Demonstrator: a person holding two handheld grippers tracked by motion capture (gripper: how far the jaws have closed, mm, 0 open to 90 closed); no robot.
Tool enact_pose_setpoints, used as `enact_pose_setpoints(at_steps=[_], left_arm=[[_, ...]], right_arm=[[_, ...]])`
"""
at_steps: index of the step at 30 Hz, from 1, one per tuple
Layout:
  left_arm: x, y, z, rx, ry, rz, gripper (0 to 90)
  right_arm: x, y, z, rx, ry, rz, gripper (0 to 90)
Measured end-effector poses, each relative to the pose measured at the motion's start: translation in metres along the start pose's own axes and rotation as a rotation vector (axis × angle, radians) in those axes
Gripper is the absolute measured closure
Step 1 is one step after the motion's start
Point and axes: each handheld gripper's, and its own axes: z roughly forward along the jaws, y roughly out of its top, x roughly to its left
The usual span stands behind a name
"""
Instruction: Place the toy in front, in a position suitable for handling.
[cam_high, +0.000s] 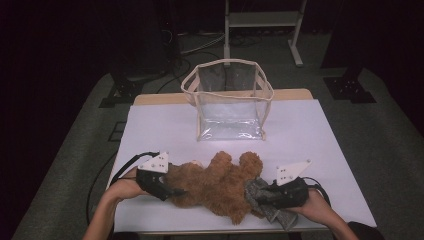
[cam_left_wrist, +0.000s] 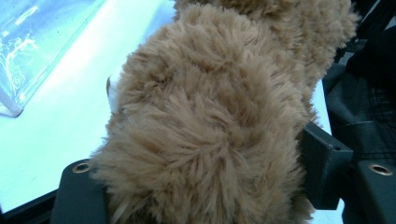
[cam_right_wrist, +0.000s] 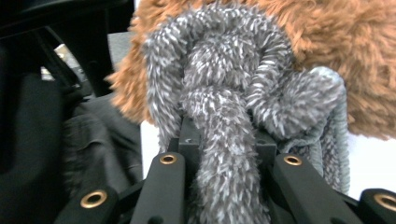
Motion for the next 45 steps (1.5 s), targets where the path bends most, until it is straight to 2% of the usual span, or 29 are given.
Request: enact_pose_setpoints(at_steps=[4,7,13,22,26,28,31,34,36,40,43,45], left_arm=[[-0.008,-0.002,0.004,-0.021,0.016,0.004,31.1],[-0.012,0.0,0.009,-0.037,0.03,0.011,31.4],[-0.012,0.008,0.025,-0.091,0.028,0.005,31.4],[-0.009,0.042,0.061,-0.084,-0.014,0.051,31.2],[-0.009,0.053,0.071,-0.076,-0.017,0.063,30.9],[-0.009,0.057,0.074,-0.075,-0.008,0.066,30.6],[-0.01,0.058,0.076,-0.08,-0.004,0.064,30.3],[-0.012,0.061,0.078,-0.074,0.002,0.073,30.1],[-0.014,0.062,0.077,-0.066,0.016,0.087,29.8],[-0.018,0.063,0.077,-0.06,0.03,0.097,29.4],[-0.018,0.061,0.076,-0.053,0.042,0.098,28.8],[-0.018,0.06,0.075,-0.061,0.047,0.086,28.2]], right_arm=[[-0.011,0.007,0.0,-0.024,-0.014,0.013,72.6],[-0.02,0.013,-0.002,-0.021,-0.022,0.012,72.7],[-0.031,0.015,-0.014,-0.007,-0.048,0.02,72.7],[-0.032,-0.009,-0.05,-0.027,-0.104,0.077,72.7],[-0.031,-0.022,-0.065,-0.034,-0.124,0.104,72.7],[-0.03,-0.023,-0.073,-0.04,-0.134,0.102,72.7],[-0.029,-0.016,-0.085,-0.079,-0.141,0.084,72.8],[-0.029,0.003,-0.08,-0.069,-0.141,0.037,72.8],[-0.029,0.019,-0.069,-0.048,-0.131,0.005,72.8],[-0.032,0.046,-0.049,-0.04,-0.098,-0.045,72.7],[-0.034,0.057,-0.037,-0.021,-0.083,-0.068,72.7],[-0.037,0.055,-0.036,-0.012,-0.08,-0.059,72.7]])
